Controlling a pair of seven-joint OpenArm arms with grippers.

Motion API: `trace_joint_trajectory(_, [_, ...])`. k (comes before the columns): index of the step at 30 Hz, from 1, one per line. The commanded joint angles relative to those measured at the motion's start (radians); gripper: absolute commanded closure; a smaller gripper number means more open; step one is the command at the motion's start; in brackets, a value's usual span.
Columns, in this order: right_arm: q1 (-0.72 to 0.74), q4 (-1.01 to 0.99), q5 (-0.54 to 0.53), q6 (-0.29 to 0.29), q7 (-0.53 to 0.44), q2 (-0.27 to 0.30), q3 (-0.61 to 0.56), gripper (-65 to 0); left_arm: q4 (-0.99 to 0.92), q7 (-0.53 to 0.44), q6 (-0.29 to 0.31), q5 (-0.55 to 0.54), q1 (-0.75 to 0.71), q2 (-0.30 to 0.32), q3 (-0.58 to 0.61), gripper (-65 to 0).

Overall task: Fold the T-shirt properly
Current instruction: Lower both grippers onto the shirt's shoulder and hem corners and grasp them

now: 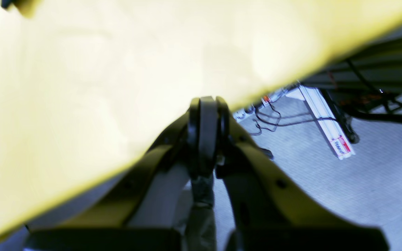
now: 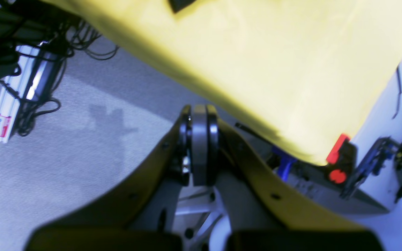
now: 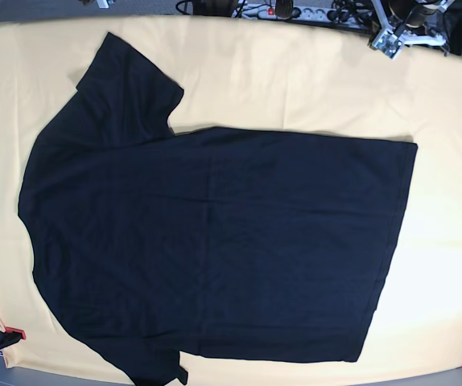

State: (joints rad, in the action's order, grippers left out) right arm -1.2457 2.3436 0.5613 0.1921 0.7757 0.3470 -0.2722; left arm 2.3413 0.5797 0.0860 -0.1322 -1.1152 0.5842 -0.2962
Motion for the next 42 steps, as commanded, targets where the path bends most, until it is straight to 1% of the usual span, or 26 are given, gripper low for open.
trace_joint_trajectory(1, [-0.017, 0.013, 0.017, 0.006, -0.018, 0.003, 0.000, 0.0, 0.015, -0.011, -0.005, 0.009, 0.002, 0.012, -0.007, 0.0])
trace_joint_trajectory(3, [-0.006, 0.013, 0.016, 0.006, -0.038, 0.003, 0.000, 0.0, 0.015, -0.013, -0.006, 0.039, 0.027, 0.024, -0.007, 0.0])
trace_joint_trajectory(5, [0.022, 0.013, 0.016, 0.003, -0.040, 0.003, 0.000, 0.0, 0.015, -0.016, -0.022, 0.050, 0.058, 0.034, -0.007, 0.0])
trace_joint_trajectory(8, [0.087, 0.013, -0.001, -0.058, -0.061, 0.003, 0.000, 0.0, 0.015, -0.021, -0.018, 0.032, 0.097, 0.037, -0.007, 0.0])
trace_joint_trajectory(10, [0.139, 0.013, -0.061, -0.088, -0.081, 0.003, 0.000, 0.0, 0.015, -0.031, 0.029, -0.002, 0.118, 0.037, -0.007, 0.0])
trace_joint_trajectory(12, [0.192, 0.013, -0.094, -0.124, -0.095, 0.003, 0.000, 0.0, 0.015, -0.043, 0.053, -0.006, 0.145, 0.037, -0.007, 0.0])
trace_joint_trajectory(14, [0.235, 0.013, -0.093, -0.130, -0.096, 0.003, 0.000, 0.0, 0.015, -0.058, 0.054, -0.006, 0.182, 0.049, -0.007, 0.0])
trace_joint_trajectory(16, [0.267, 0.013, -0.094, -0.130, -0.105, 0.003, 0.000, 0.0, 0.015, -0.075, 0.072, -0.003, 0.223, 0.072, -0.007, 0.0])
trace_joint_trajectory(17, [0.278, 0.013, -0.105, -0.138, -0.110, 0.003, 0.000, 0.0, 0.014, -0.085, 0.088, -0.002, 0.244, 0.089, -0.007, 0.0])
trace_joint_trajectory(20, [0.301, 0.013, -0.163, -0.190, -0.115, 0.003, 0.000, 0.0, -0.063, -0.110, 0.148, -0.003, 0.303, 0.146, -0.007, 0.0])
trace_joint_trajectory(21, [0.307, 0.013, -0.174, -0.199, -0.124, 0.003, 0.000, 0.0, -0.092, -0.122, 0.170, -0.003, 0.321, 0.167, -0.007, 0.0])
trace_joint_trajectory(24, [0.315, 0.013, -0.218, -0.208, -0.137, 0.003, 0.000, 0.0, -0.182, -0.192, 0.233, 0.002, 0.381, 0.226, -0.007, 0.0])
trace_joint_trajectory(27, [0.315, 0.013, -0.222, -0.233, -0.137, 0.003, 0.000, 0.0, -0.271, -0.280, 0.308, 0.032, 0.439, 0.288, -0.007, 0.0])
trace_joint_trajectory(31, [0.315, 0.013, -0.222, -0.234, -0.137, 0.003, 0.000, 0.0, -0.383, -0.377, 0.396, 0.058, 0.510, 0.367, -0.005, 0.0])
trace_joint_trajectory(33, [0.315, 0.013, -0.222, -0.234, -0.137, 0.003, 0.000, 0.0, -0.444, -0.436, 0.473, 0.058, 0.547, 0.400, -0.005, 0.0])
trace_joint_trajectory(34, [0.315, 0.013, -0.222, -0.234, -0.137, 0.003, 0.000, 0.0, -0.475, -0.476, 0.516, 0.058, 0.566, 0.412, -0.002, -2.3])
trace_joint_trajectory(36, [0.315, 0.013, -0.222, -0.234, -0.137, 0.002, 0.000, 0.0, -0.539, -0.542, 0.578, 0.061, 0.603, 0.437, 0.022, -16.6])
trace_joint_trajectory(37, [0.315, 0.013, -0.223, -0.234, -0.137, 0.002, 0.000, 0.0, -0.568, -0.571, 0.594, 0.079, 0.624, 0.447, 0.044, -24.6])
trace_joint_trajectory(38, [0.315, 0.013, -0.225, -0.234, -0.137, 0.002, 0.000, 0.0, -0.595, -0.597, 0.595, 0.103, 0.647, 0.454, 0.072, -31.6])
trace_joint_trajectory(39, [0.315, 0.013, -0.227, -0.234, -0.137, 0.002, 0.000, 0.0, -0.620, -0.618, 0.595, 0.133, 0.673, 0.457, 0.105, -36.0])
trace_joint_trajectory(41, [0.315, 0.013, -0.233, -0.234, -0.137, 0.002, 0.000, 0.0, -0.662, -0.639, 0.594, 0.192, 0.735, 0.463, 0.187, -36.9])
trace_joint_trajectory(42, [0.314, 0.013, -0.233, -0.234, -0.136, 0.002, 0.000, 0.0, -0.681, -0.640, 0.579, 0.217, 0.769, 0.463, 0.232, -36.9])
